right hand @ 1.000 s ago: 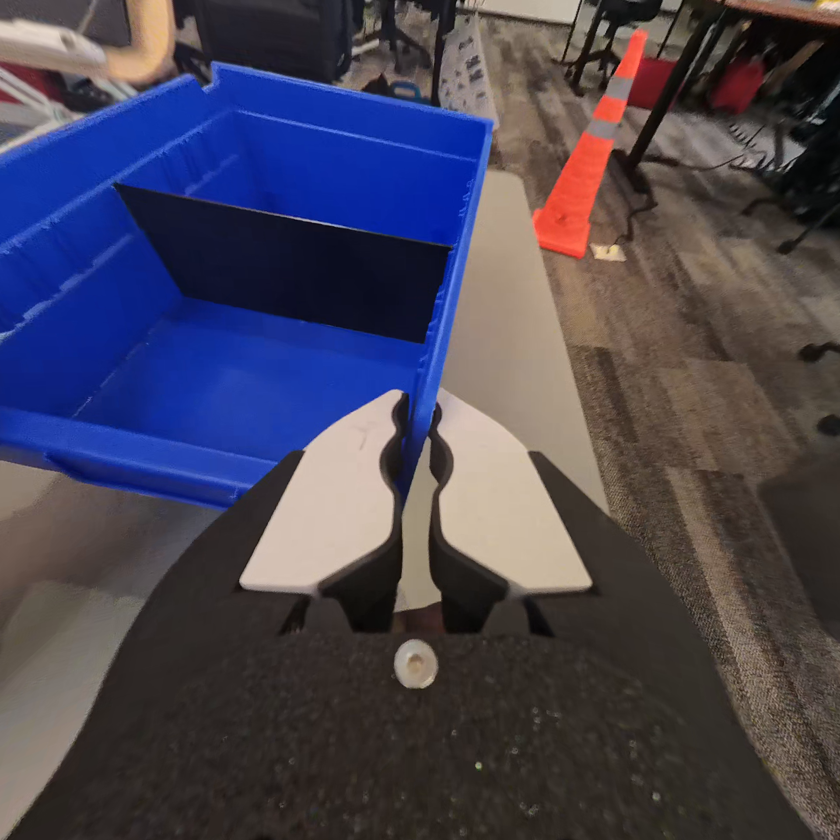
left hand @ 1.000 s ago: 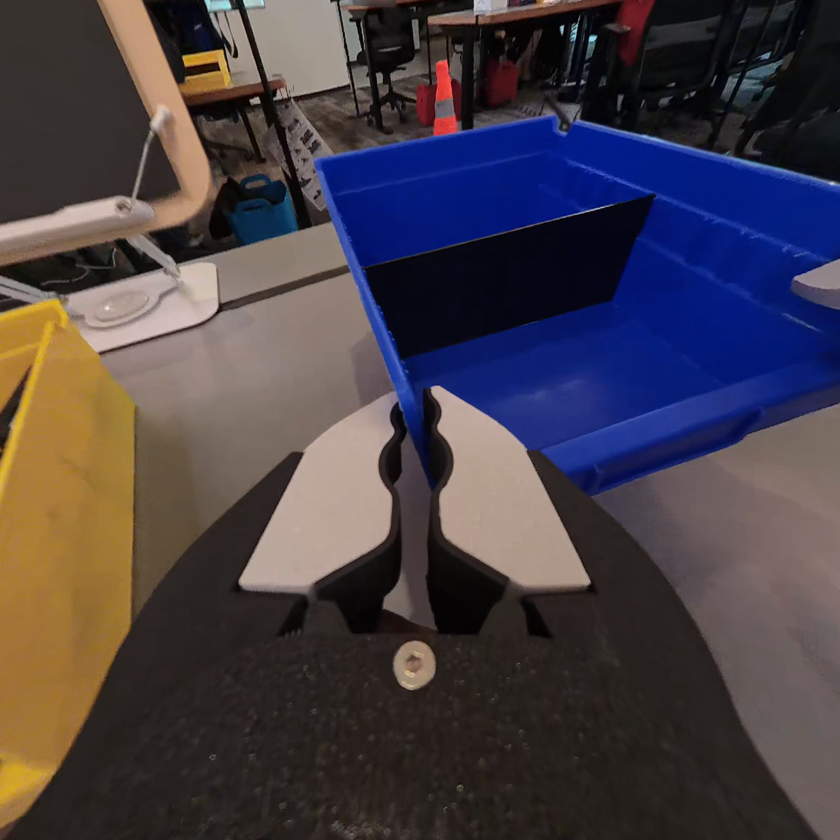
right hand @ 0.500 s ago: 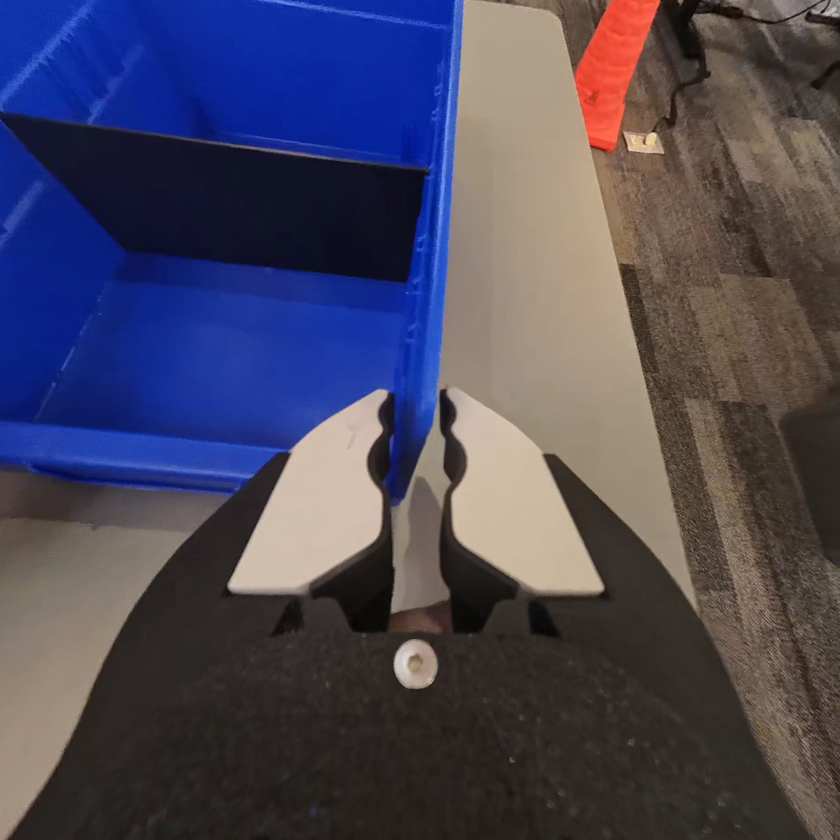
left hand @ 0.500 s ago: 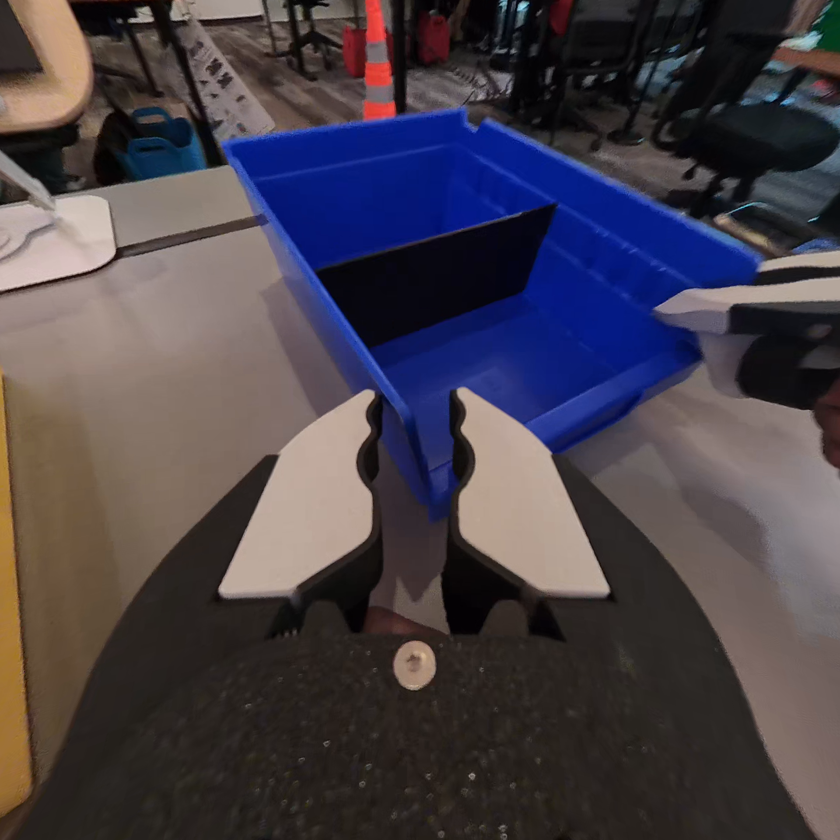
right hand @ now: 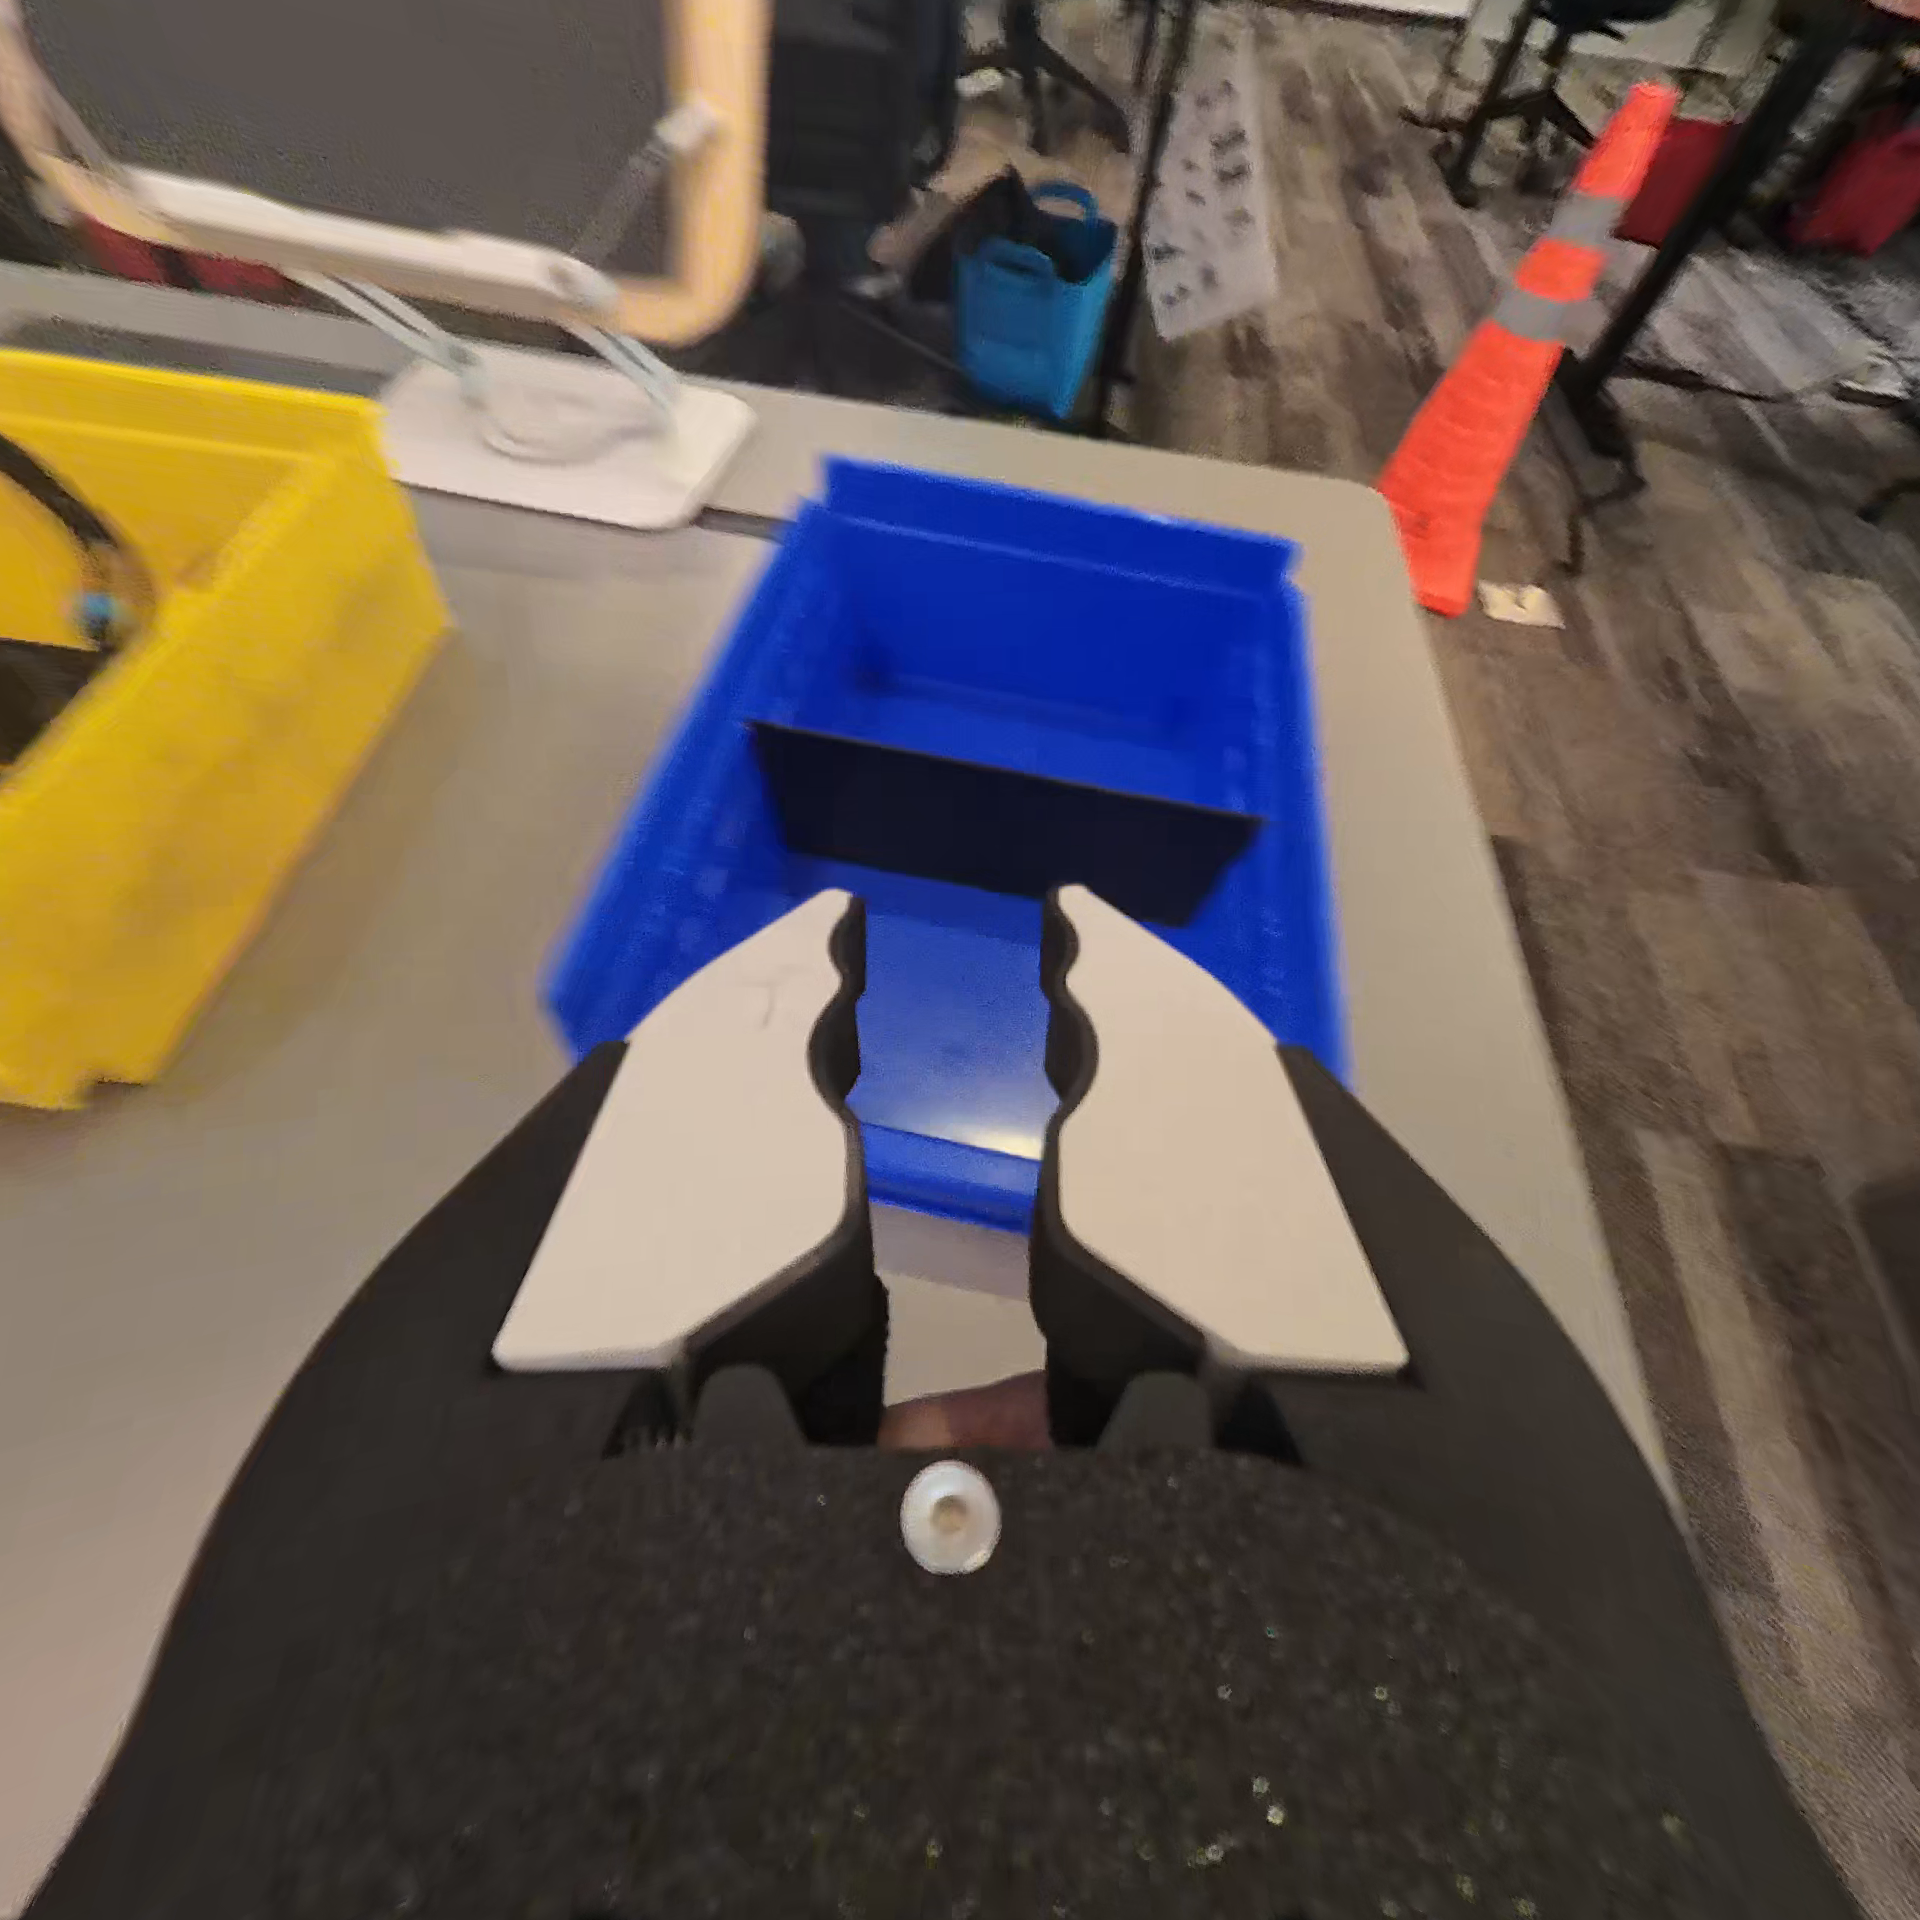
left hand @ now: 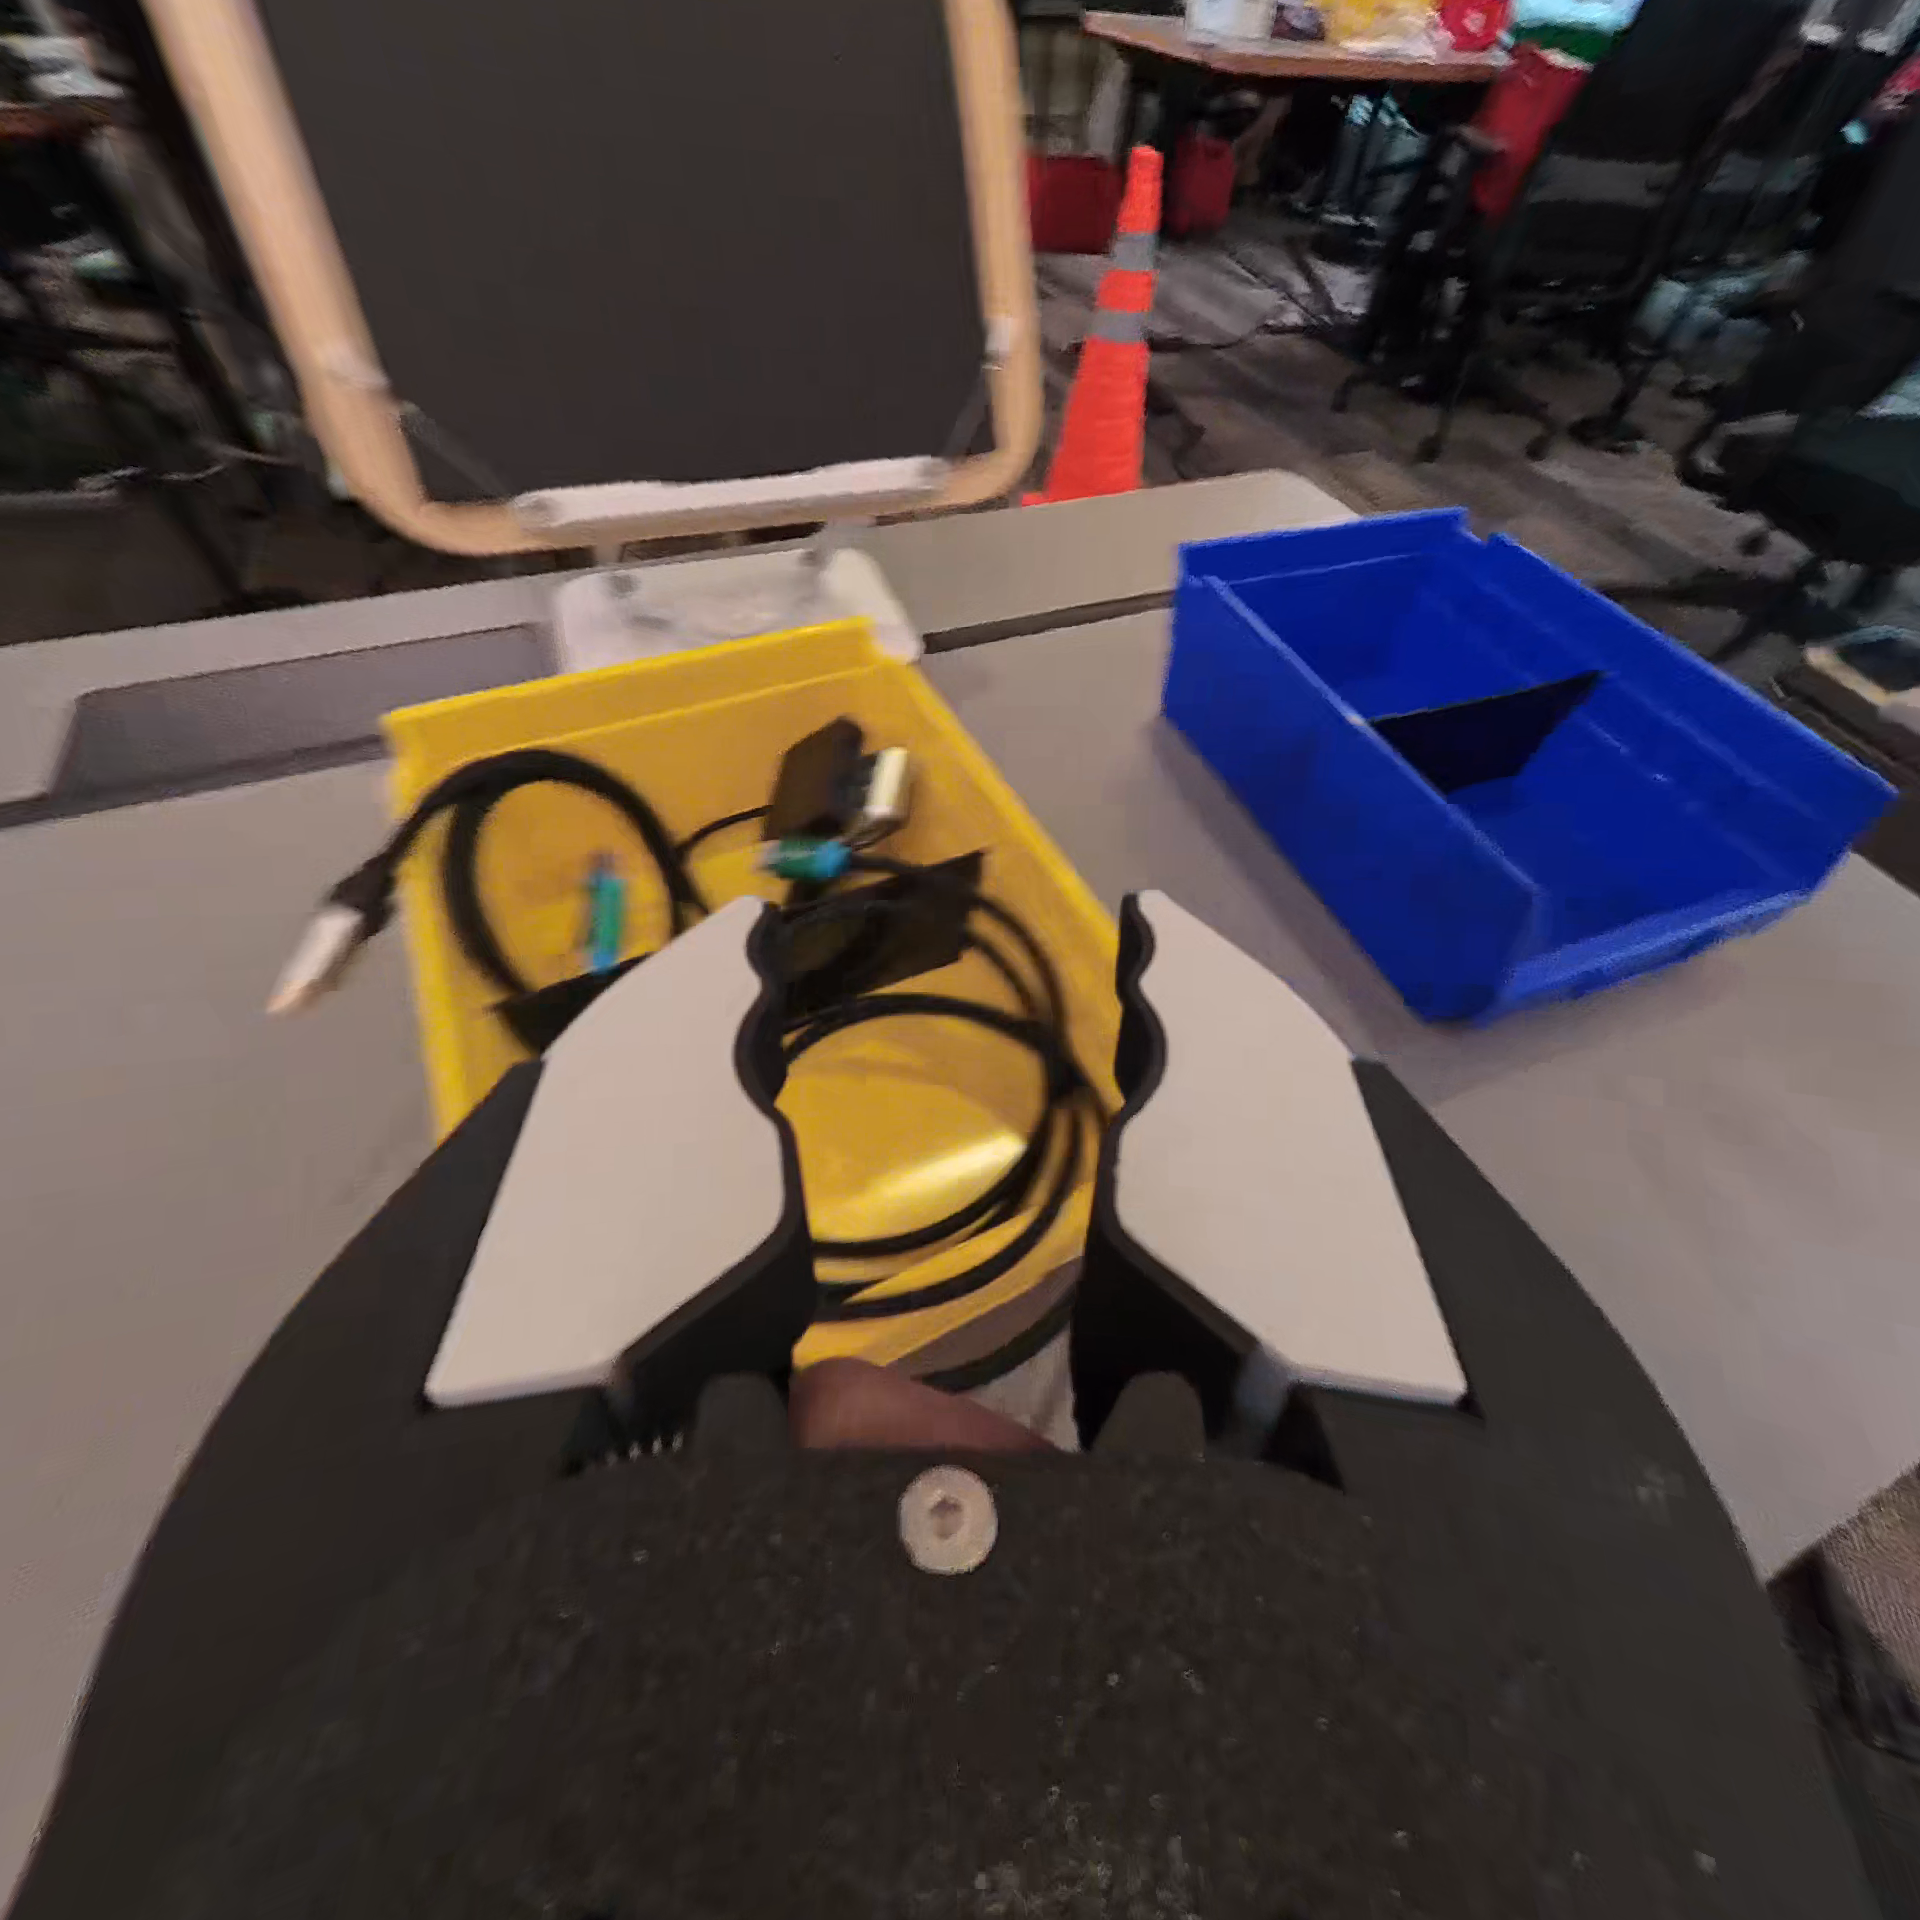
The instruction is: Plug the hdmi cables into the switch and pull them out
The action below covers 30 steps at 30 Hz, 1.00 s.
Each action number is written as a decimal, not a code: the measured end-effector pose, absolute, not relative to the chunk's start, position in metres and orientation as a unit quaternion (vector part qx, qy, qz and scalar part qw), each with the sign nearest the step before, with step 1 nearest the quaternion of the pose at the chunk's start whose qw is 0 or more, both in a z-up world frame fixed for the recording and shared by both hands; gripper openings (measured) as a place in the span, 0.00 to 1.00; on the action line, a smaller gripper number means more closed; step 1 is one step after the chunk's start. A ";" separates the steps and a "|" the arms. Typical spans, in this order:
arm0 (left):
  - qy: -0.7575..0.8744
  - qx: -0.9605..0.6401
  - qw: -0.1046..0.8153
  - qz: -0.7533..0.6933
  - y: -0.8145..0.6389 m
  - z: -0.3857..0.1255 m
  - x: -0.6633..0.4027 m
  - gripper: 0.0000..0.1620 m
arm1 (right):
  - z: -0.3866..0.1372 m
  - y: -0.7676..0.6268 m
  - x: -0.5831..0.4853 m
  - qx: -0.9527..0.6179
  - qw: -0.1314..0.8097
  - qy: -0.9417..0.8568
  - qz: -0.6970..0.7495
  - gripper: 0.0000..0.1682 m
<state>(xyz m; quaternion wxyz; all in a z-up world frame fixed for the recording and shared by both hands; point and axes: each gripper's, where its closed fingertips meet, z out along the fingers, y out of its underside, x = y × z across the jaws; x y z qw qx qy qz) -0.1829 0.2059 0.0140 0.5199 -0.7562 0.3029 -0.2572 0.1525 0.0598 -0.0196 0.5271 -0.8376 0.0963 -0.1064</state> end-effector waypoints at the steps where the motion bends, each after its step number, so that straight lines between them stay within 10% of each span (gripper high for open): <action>1: 0.282 -0.757 0.527 -0.263 0.213 0.012 -0.207 0.37 | -0.013 0.069 0.131 -0.835 0.536 0.084 -0.091 0.20; 14: 0.243 -0.783 0.531 -0.212 0.239 -0.095 -0.288 0.32 | -0.115 0.159 -0.105 -0.843 0.537 0.018 0.023 0.37; 19: 0.251 -0.808 0.497 -0.193 0.249 -0.125 -0.262 0.29 | -0.118 0.183 -0.096 -0.831 0.551 0.071 -0.020 0.30; 23: 0.238 -0.824 0.498 -0.129 0.261 -0.133 -0.267 0.03 | -0.128 0.191 -0.084 -0.840 0.527 0.114 -0.053 0.03; 30: 0.257 -0.819 0.499 -0.120 0.268 -0.124 -0.289 0.02 | -0.116 0.190 -0.105 -0.828 0.535 0.105 -0.130 0.02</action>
